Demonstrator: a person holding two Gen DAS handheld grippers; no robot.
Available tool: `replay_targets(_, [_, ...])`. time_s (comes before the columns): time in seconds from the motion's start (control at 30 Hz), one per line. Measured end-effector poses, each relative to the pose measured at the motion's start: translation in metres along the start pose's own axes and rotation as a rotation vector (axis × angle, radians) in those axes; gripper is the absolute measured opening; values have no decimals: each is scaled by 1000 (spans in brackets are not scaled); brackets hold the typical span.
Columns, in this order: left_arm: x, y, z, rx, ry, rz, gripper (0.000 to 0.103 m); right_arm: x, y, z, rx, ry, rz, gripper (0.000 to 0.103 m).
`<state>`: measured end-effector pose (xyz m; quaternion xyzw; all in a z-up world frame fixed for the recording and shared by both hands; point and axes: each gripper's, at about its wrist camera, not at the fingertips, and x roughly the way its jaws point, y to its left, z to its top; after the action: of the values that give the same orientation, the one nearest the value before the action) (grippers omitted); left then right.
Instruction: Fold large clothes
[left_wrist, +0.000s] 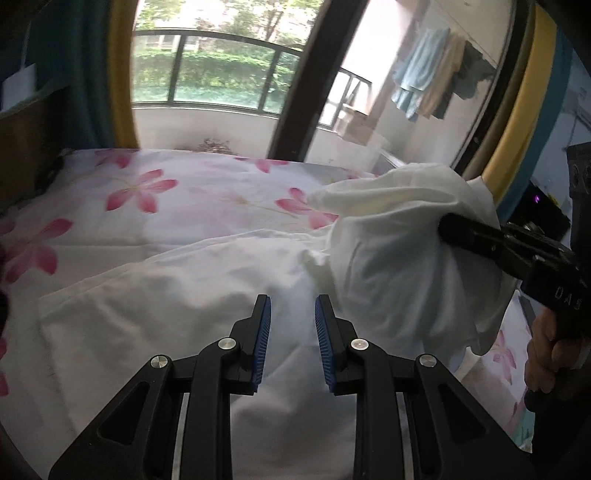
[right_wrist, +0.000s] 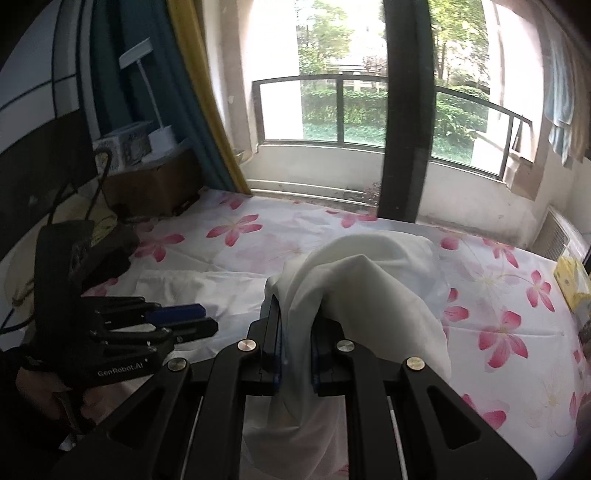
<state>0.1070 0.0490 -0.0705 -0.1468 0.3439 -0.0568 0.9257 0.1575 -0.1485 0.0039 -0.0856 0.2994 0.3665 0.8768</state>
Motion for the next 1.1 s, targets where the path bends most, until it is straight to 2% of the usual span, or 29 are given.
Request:
replay_targets(0.6, [-41,48,-23,-71,-42,81,26,45,73,-15,-126,109,37,12])
replay_targets(0.83, [-47,50,-29,-73,-42,92,26,55,89,-22,-174,126,14,13])
replay_targets(1.1, [-61,56,-36,-84,-60,107,26,68,121,-32,-318,149,-44,15])
